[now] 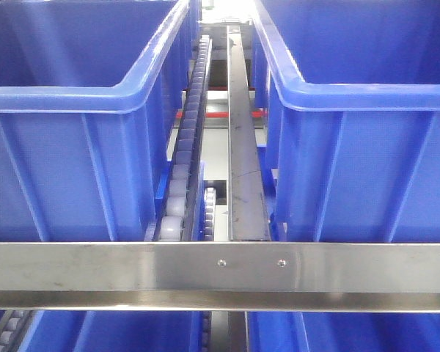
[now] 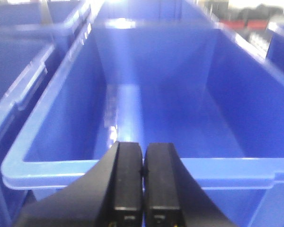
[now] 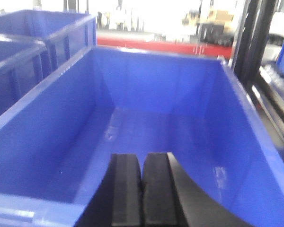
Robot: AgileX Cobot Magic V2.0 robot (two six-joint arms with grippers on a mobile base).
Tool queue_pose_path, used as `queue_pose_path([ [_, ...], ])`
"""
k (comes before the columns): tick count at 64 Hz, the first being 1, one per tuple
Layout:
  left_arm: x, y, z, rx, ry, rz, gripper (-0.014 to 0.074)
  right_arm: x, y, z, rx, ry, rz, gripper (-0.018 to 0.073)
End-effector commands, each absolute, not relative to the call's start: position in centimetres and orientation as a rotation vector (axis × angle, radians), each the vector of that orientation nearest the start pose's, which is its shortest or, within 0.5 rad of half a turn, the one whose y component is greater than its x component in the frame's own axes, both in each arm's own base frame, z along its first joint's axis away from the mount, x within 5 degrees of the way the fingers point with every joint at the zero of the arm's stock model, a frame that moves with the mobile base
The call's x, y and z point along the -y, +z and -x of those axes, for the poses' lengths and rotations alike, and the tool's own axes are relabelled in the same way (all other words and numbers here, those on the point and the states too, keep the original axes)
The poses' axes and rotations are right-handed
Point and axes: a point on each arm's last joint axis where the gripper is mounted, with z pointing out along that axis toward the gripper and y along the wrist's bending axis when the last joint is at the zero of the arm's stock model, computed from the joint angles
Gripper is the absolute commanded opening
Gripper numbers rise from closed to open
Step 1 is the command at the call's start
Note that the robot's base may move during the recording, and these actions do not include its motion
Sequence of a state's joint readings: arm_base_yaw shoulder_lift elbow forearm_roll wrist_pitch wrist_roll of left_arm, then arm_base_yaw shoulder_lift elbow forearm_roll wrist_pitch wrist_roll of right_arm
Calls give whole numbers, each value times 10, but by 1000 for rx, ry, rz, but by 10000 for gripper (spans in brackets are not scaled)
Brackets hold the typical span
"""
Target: Pick and sort blue part to right shelf
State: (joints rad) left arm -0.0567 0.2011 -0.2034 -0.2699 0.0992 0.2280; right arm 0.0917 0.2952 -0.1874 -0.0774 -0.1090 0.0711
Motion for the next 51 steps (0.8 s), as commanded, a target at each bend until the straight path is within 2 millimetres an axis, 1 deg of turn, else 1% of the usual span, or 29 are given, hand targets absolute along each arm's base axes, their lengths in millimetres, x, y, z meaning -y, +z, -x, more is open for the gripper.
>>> queue_pose_path([
  [1, 4, 273, -62, -1445, -98, 1, 136, -8, 281, -74, -1337, 67, 85, 74],
  [9, 4, 274, -57, -1414, -99, 1, 136, -7, 281, -68, -1307, 68, 84, 74],
  [47, 4, 274, -57, -1412, -99, 1, 135, -7, 282, -68, -1306, 68, 84, 74],
  [51, 4, 272, -58, -1420, -98, 1, 135, -7, 282, -68, -1306, 68, 84, 74],
])
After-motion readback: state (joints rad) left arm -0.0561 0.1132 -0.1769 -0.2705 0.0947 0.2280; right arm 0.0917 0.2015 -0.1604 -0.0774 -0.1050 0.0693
